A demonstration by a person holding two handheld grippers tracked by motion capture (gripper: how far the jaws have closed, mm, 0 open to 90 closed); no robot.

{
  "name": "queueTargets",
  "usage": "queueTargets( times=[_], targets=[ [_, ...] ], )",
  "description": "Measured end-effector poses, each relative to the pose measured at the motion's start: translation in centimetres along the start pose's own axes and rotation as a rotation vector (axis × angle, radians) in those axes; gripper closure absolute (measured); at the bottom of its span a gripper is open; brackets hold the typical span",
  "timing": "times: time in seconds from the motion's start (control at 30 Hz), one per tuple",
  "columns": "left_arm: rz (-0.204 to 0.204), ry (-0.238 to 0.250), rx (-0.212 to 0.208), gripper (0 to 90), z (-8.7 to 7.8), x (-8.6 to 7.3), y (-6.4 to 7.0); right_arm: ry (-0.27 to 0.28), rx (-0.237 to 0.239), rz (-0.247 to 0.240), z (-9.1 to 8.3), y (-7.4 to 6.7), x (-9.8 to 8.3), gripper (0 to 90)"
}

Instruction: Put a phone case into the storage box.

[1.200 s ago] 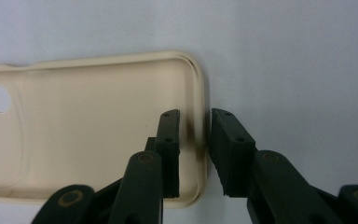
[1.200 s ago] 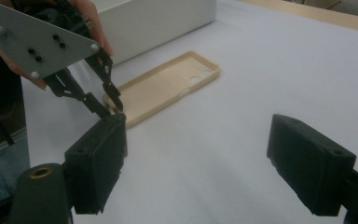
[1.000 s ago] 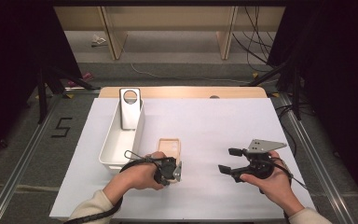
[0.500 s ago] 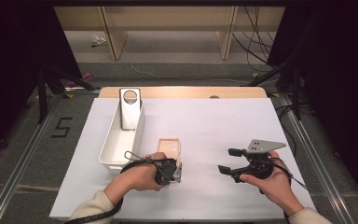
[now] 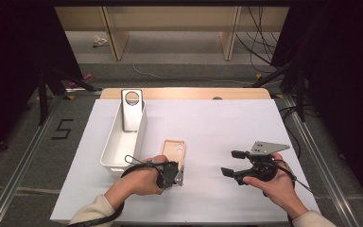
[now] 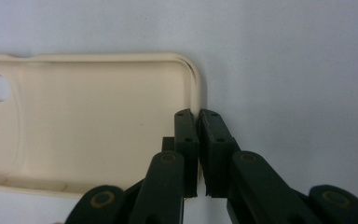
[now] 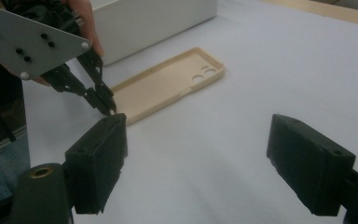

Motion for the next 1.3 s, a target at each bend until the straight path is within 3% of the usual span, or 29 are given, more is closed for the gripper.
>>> queueTargets(
  times=[0.13, 0.23, 0.7, 1.17, 1.2, 1.23, 1.3],
  targets=[
    [-0.013, 0.007, 0.004, 86.1, 0.0, 0.1, 0.2, -0.002, -0.001, 0.003, 0.1, 0.1, 0.0, 21.1],
    [0.009, 0.002, 0.015, 86.3, -0.2, 0.2, 0.2, 0.0, -0.003, 0.002, 0.0, 0.2, 0.0, 21.0],
    [0.034, 0.025, 0.071, 86.7, -2.2, 1.8, 0.7, 0.006, -0.027, 0.022, 0.5, 0.6, 0.4, 20.9],
    [0.082, 0.05, 0.092, 86.8, -3.2, 4.1, 1.4, -0.001, -0.026, 0.046, 2.8, 0.7, 1.3, 21.3],
    [0.102, 0.05, 0.099, 86.8, -3.3, 4.3, 1.3, 0.003, -0.026, 0.049, 3.0, 0.7, 1.5, 21.3],
    [0.082, 0.052, 0.088, 86.8, -3.2, 4.4, 1.7, 0.005, -0.025, 0.055, 3.1, 0.7, 1.6, 21.4],
    [0.106, 0.059, 0.099, 86.9, -3.4, 4.8, 1.7, 0.004, -0.021, 0.062, 3.5, 0.7, 1.8, 21.5]
  ],
)
Point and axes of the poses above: each handheld gripper's, and its own axes: z roughly forward along the jaws, x roughly out of its top, y roughly to its right, the point moved 10 cm from there along z, roughly forward along the jaws, and after that the axes turned 6 degrees about z, right-handed, at the moved point
